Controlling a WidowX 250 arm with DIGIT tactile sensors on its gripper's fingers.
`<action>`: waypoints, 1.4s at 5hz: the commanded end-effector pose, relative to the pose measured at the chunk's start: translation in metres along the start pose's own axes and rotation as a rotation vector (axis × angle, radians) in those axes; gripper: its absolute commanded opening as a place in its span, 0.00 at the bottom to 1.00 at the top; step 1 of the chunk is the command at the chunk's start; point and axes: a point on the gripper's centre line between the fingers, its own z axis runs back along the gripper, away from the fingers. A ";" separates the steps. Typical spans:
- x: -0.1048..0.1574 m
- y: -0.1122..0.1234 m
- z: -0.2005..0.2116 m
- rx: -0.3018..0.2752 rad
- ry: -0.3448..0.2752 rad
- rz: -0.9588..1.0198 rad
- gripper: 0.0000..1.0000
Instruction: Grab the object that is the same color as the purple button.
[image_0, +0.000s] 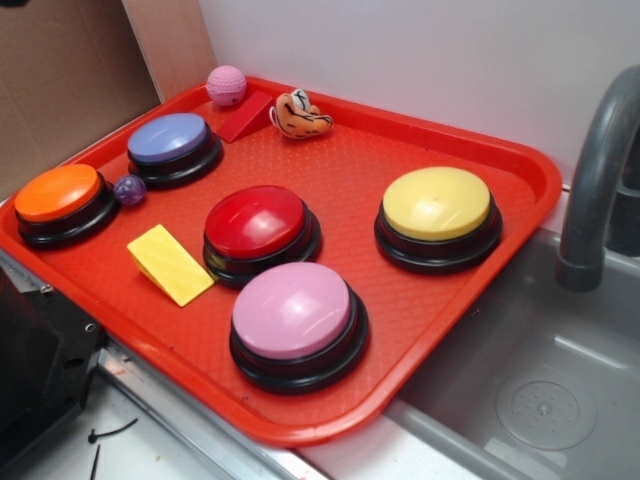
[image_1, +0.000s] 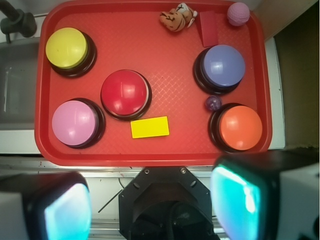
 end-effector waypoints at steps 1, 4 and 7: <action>0.000 0.000 0.000 0.000 0.000 0.000 1.00; 0.002 0.045 -0.054 0.016 -0.072 -0.128 1.00; 0.030 0.073 -0.109 0.172 -0.115 -0.267 1.00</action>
